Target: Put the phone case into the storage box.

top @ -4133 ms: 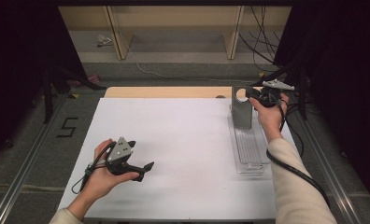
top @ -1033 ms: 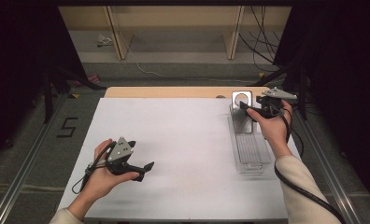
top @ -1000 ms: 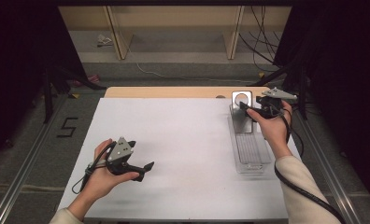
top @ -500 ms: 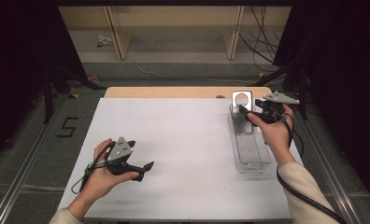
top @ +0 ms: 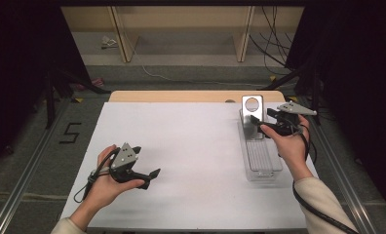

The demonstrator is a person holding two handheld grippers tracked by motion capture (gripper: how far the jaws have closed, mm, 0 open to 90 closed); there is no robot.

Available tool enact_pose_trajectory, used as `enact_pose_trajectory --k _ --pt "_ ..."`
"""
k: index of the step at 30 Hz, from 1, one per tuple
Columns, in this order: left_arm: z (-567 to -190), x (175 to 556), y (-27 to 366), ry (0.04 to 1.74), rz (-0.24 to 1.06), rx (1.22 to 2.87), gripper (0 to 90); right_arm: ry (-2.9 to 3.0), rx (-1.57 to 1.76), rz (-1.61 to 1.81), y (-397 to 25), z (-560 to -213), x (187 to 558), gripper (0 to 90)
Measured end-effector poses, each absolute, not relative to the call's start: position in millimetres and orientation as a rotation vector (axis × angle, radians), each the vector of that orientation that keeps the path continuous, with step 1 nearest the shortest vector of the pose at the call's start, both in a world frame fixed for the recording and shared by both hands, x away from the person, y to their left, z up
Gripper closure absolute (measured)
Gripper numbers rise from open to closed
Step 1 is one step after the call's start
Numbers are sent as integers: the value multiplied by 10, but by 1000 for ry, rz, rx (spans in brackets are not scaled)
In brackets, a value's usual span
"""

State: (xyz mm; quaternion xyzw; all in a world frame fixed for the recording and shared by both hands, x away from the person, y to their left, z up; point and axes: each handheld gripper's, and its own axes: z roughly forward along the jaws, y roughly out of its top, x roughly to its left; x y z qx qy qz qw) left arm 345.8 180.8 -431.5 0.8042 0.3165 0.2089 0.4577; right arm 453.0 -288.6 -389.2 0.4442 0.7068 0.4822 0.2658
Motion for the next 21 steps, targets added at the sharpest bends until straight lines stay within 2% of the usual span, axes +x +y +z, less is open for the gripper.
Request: enact_pose_trajectory --k 21 --pt "-4305 3446 1833 778 519 1974 17 1963 1163 1326 -2870 -3963 4273 255"
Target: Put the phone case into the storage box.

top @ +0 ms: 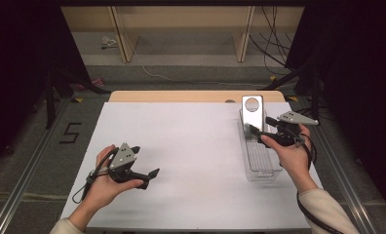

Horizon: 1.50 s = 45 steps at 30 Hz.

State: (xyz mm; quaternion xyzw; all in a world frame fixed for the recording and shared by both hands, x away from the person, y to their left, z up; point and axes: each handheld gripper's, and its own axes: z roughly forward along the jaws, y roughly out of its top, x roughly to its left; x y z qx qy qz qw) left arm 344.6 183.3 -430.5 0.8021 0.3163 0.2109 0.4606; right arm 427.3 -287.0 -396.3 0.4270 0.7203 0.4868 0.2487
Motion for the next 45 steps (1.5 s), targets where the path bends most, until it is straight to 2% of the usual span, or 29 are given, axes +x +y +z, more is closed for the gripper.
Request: enact_pose_trajectory --k 45 --pt "-4311 3396 1878 779 519 1972 16 2016 1118 1350 -2944 -4054 3881 257"
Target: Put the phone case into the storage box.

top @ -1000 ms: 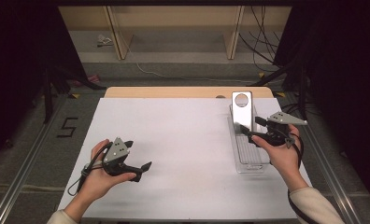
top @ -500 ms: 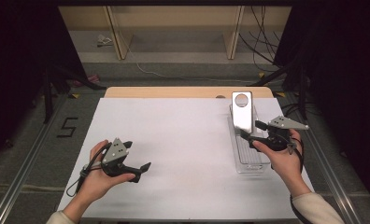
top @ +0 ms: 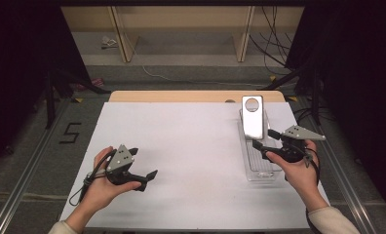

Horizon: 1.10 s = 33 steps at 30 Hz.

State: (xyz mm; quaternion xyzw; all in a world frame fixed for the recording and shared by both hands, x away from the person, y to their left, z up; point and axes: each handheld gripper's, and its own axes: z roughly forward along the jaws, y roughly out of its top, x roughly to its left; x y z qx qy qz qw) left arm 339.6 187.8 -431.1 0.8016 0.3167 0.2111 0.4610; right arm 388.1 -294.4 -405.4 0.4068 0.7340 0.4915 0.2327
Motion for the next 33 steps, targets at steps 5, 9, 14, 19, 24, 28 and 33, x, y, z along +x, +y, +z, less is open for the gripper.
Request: enact_pose_trajectory --k 5,9,14,19,24,28,33 --pt "-4311 3395 1877 779 520 1972 16 2025 1107 1353 -2940 -4061 3850 256" --pt "-4311 3393 1878 780 520 1971 16 2030 1101 1357 -2938 -4065 3831 256" --pt "-4309 3389 1876 779 519 1971 16 2036 1095 1356 -2938 -4079 3809 255" --pt "-4307 3385 1873 776 519 1972 16 2037 1087 1354 -2939 -4076 3789 256" --pt "-4310 3373 1882 776 519 1973 16 2043 1085 1352 -2934 -4089 3769 256" --pt "-4318 3364 1893 778 515 1968 16 2042 1083 1354 -2935 -4095 3752 256" --pt "-4316 3361 1907 777 514 1966 16 2044 1076 1353 -2939 -4101 3730 256"
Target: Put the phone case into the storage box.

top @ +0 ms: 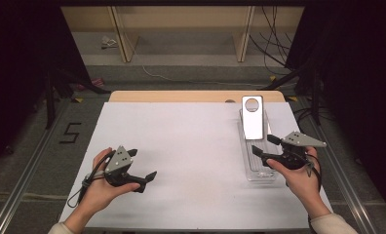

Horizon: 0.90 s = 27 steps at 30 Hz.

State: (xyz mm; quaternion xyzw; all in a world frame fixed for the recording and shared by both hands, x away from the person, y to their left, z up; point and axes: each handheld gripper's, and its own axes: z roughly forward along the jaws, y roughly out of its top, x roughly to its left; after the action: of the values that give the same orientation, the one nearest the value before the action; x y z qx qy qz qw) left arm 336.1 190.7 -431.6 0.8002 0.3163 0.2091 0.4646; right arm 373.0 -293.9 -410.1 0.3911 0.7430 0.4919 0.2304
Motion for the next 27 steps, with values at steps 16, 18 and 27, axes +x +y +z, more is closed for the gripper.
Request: enact_pose_trajectory --k 16,18,27 --pt "-4346 3351 1917 783 515 1965 16 2036 1063 1358 -2941 -4121 3710 256" --pt "-4349 3351 1915 782 515 1965 16 2033 1063 1362 -2942 -4117 3709 256" --pt "-4365 3353 1907 780 516 1972 16 2032 1065 1364 -2954 -4121 3712 257"
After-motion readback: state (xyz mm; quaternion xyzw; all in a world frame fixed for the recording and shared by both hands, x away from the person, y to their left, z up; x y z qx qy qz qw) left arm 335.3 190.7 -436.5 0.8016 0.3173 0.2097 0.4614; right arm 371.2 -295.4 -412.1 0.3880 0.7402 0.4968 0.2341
